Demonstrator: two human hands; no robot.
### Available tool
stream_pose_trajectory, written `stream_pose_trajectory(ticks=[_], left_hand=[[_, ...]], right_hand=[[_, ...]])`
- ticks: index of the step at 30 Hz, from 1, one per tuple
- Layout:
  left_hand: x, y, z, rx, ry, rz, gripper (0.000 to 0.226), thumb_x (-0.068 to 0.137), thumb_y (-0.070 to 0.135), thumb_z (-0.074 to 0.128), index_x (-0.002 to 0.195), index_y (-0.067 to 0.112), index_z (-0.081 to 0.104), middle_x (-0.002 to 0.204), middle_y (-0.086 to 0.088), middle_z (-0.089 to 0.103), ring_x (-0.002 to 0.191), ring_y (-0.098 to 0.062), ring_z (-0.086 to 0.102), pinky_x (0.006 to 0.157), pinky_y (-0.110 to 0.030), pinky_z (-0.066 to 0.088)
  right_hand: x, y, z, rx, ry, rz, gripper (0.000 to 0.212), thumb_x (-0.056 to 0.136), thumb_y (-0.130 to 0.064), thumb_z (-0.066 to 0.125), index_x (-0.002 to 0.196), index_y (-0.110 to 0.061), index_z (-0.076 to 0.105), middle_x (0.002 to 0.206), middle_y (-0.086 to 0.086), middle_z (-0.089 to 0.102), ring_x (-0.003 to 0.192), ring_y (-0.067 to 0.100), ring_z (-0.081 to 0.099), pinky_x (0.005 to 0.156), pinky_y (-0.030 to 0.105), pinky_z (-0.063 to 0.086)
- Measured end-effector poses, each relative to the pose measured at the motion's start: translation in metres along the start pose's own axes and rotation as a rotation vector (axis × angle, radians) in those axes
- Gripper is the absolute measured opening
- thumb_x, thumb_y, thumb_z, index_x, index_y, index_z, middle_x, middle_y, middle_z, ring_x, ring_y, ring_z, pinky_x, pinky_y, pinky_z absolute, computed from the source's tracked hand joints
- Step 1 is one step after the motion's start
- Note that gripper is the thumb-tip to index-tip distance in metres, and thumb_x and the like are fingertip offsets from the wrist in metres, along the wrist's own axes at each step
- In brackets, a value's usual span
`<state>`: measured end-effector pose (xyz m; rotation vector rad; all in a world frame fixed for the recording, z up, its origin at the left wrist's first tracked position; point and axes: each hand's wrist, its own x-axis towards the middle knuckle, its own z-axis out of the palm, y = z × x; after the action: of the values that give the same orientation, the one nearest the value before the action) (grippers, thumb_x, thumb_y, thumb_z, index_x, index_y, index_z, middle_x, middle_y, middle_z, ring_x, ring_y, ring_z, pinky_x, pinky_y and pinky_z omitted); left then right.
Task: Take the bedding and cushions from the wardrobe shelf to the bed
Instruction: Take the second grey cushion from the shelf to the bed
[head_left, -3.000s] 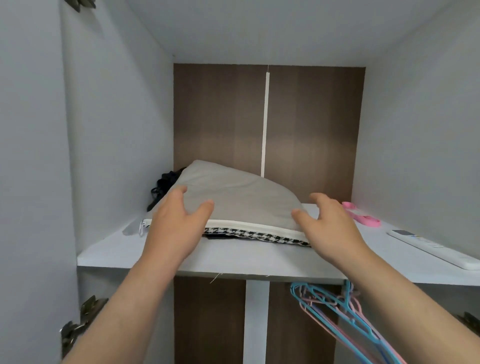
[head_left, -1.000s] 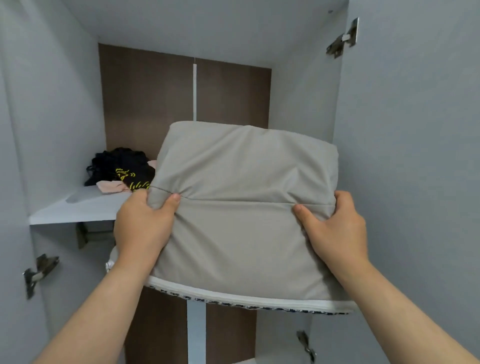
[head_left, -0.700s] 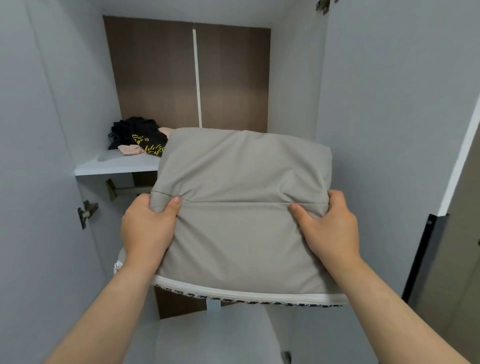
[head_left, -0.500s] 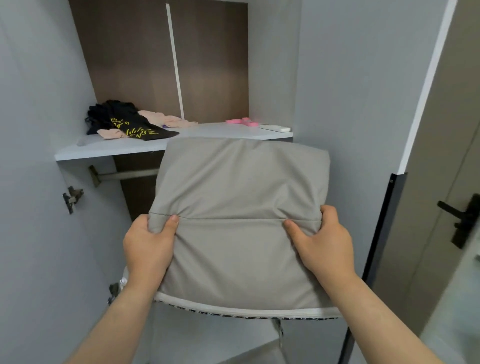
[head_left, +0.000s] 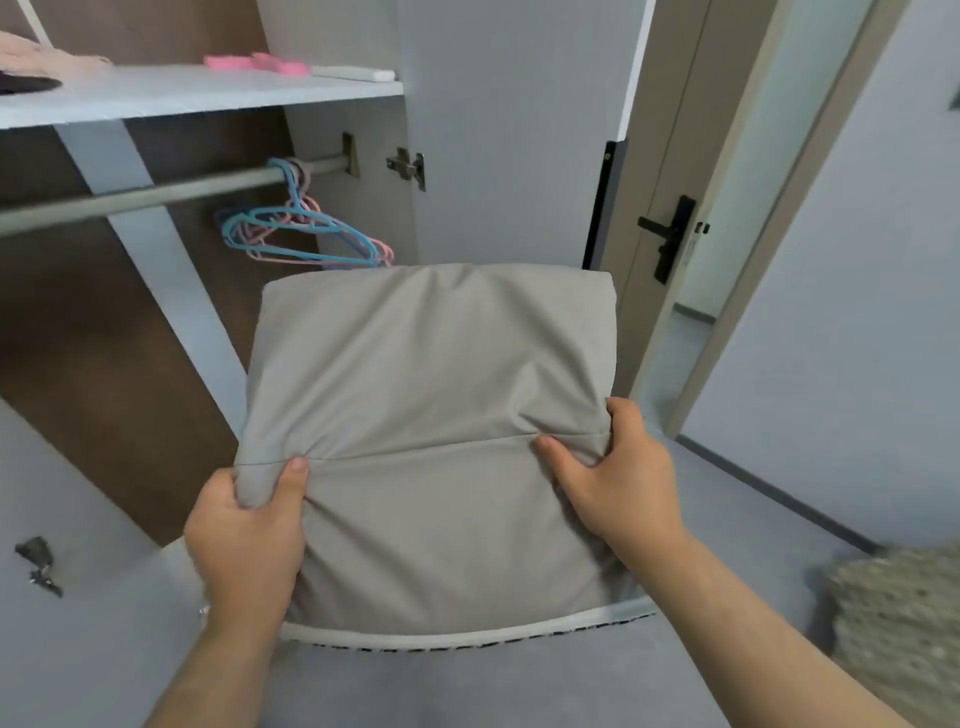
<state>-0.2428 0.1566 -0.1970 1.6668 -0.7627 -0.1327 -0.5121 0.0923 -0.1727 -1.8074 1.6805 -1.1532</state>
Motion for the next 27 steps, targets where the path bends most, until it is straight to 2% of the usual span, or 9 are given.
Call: stream_pose_trajectory(ticks=[7, 12, 16, 18, 22, 25, 27], left_hand=[[-0.07, -0.003, 0.017, -0.073, -0.213, -0.039, 0.028, 0.082, 0.031, 0.071, 0.073, 0.009, 0.057, 0.073, -0.007, 0.06, 0.07, -0.025, 0.056, 0.064, -0.036, 0.041], [-0.132, 0.033, 0.044, -0.074, -0.418, 0.043, 0.027, 0.082, 0.032, 0.071, 0.073, 0.01, 0.057, 0.07, -0.003, 0.059, 0.068, -0.021, 0.055, 0.057, -0.031, 0.036], [-0.201, 0.07, 0.08, -0.092, -0.592, 0.12, 0.027, 0.081, 0.033, 0.073, 0.075, 0.009, 0.06, 0.07, -0.004, 0.059, 0.071, -0.029, 0.055, 0.062, -0.035, 0.037], [-0.247, 0.088, 0.098, -0.1, -0.689, 0.159, 0.026, 0.081, 0.034, 0.072, 0.077, 0.011, 0.059, 0.072, -0.002, 0.059, 0.074, -0.029, 0.054, 0.065, -0.036, 0.038], [-0.35, 0.125, 0.122, -0.139, -0.912, 0.274, 0.026, 0.082, 0.034, 0.071, 0.074, 0.014, 0.057, 0.07, 0.0, 0.058, 0.07, -0.026, 0.054, 0.061, -0.035, 0.038], [-0.425, 0.144, 0.14, -0.185, -1.049, 0.338, 0.038, 0.075, 0.046, 0.07, 0.077, 0.009, 0.06, 0.072, -0.008, 0.061, 0.072, -0.03, 0.056, 0.064, -0.037, 0.041], [-0.476, 0.157, 0.147, -0.225, -1.155, 0.378, 0.04, 0.07, 0.05, 0.063, 0.076, 0.011, 0.061, 0.071, -0.007, 0.062, 0.071, -0.029, 0.057, 0.064, -0.037, 0.041]], right_hand=[[-0.069, 0.038, -0.065, -0.092, 0.113, 0.157, 0.053, 0.072, -0.053, 0.074, 0.112, -0.027, 0.051, 0.08, -0.022, 0.055, 0.089, 0.02, 0.062, 0.074, 0.032, 0.046], [-0.126, 0.078, -0.135, -0.122, 0.254, 0.3, 0.053, 0.072, -0.051, 0.074, 0.113, -0.026, 0.052, 0.079, -0.023, 0.052, 0.095, 0.024, 0.064, 0.072, 0.032, 0.043], [-0.178, 0.121, -0.203, -0.131, 0.406, 0.417, 0.059, 0.072, -0.053, 0.074, 0.118, -0.025, 0.051, 0.095, -0.004, 0.066, 0.099, 0.028, 0.064, 0.078, 0.035, 0.048], [-0.213, 0.146, -0.239, -0.137, 0.486, 0.49, 0.059, 0.072, -0.051, 0.074, 0.119, -0.022, 0.052, 0.099, 0.0, 0.068, 0.1, 0.029, 0.064, 0.078, 0.036, 0.048], [-0.296, 0.19, -0.307, -0.186, 0.651, 0.644, 0.07, 0.071, -0.058, 0.07, 0.126, -0.019, 0.051, 0.114, 0.004, 0.068, 0.106, 0.029, 0.062, 0.085, 0.039, 0.05], [-0.358, 0.212, -0.352, -0.215, 0.769, 0.766, 0.065, 0.072, -0.058, 0.069, 0.122, -0.021, 0.051, 0.108, 0.004, 0.067, 0.102, 0.03, 0.062, 0.081, 0.04, 0.05], [-0.4, 0.22, -0.378, -0.238, 0.86, 0.836, 0.065, 0.071, -0.059, 0.069, 0.121, -0.021, 0.05, 0.105, 0.004, 0.068, 0.1, 0.031, 0.063, 0.081, 0.041, 0.05]])
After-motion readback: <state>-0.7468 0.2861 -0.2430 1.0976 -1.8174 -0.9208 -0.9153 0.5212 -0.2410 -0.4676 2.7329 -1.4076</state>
